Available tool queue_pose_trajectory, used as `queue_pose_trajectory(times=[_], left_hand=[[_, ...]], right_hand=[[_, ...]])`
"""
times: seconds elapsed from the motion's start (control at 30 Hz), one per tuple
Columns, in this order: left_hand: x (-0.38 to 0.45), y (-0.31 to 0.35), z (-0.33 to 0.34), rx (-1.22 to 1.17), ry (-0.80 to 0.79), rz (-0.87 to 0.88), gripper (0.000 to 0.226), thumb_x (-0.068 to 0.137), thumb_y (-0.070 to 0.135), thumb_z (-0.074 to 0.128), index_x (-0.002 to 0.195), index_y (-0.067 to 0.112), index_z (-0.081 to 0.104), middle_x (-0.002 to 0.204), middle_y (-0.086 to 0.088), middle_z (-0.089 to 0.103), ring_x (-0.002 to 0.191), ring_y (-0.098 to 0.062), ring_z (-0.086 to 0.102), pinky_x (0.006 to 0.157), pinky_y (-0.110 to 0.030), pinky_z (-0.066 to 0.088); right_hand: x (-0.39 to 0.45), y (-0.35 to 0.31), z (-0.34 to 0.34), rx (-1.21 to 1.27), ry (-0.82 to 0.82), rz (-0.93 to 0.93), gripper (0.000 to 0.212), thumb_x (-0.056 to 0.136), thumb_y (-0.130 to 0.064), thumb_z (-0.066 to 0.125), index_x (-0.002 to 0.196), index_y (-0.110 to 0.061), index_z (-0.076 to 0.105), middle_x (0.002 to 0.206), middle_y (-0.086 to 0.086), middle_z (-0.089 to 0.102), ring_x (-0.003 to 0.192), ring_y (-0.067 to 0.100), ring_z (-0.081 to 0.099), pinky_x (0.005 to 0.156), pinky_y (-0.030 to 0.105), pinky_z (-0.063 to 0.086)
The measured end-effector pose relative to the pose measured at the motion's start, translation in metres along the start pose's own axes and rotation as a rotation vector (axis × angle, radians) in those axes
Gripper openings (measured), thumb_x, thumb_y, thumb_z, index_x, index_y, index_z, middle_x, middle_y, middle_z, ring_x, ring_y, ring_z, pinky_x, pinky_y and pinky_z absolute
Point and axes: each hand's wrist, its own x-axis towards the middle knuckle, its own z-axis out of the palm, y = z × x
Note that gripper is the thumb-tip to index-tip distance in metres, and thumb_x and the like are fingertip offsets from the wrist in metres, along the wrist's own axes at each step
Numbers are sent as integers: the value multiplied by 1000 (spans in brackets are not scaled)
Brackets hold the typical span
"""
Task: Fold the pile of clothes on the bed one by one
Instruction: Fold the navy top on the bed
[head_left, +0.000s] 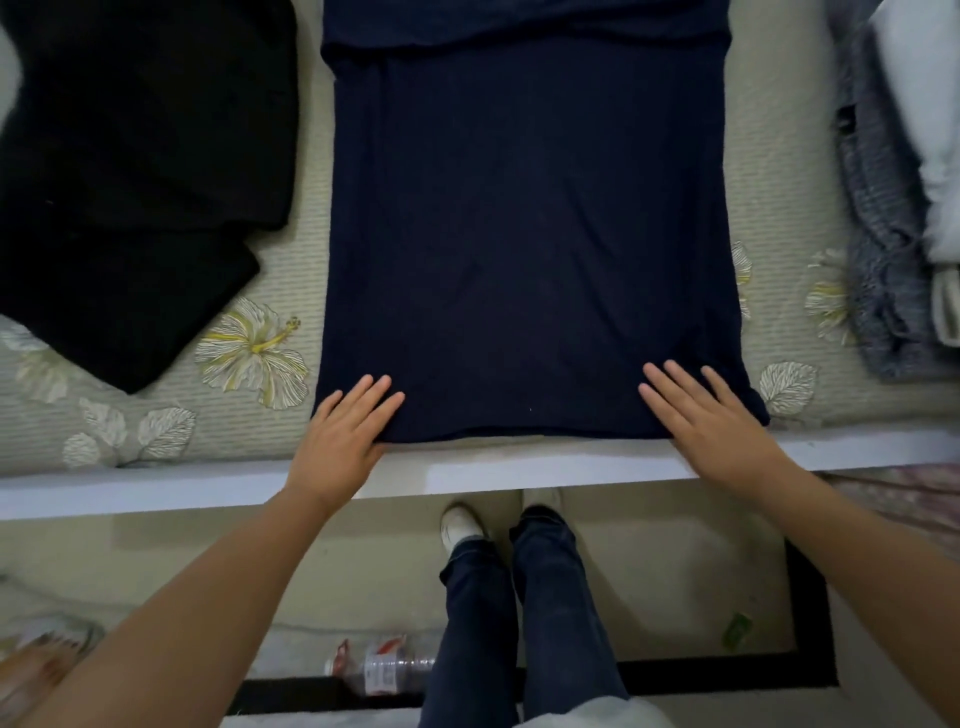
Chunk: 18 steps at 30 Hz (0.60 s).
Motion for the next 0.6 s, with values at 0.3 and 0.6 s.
queue_pose_trajectory(times=[0.3, 0.6], left_hand=[[16, -6, -11, 3, -81, -248, 72, 84, -11, 37, 146, 14, 9, 155, -2, 3, 143, -17, -3, 112, -29, -7], [-22, 0, -21, -42, -307, -219, 79, 80, -19, 34, 146, 13, 3, 155, -2, -1, 142, -14, -4, 111, -23, -7]], right_hand=[[14, 5, -15, 93, -55, 213, 77, 40, 26, 72, 112, 3, 62, 122, 23, 58, 109, 41, 57, 89, 55, 43], [-16, -16, -32, 292, -400, 321, 65, 88, 10, 31, 146, -11, 9, 155, 4, 0, 143, 15, -2, 110, 21, -9]])
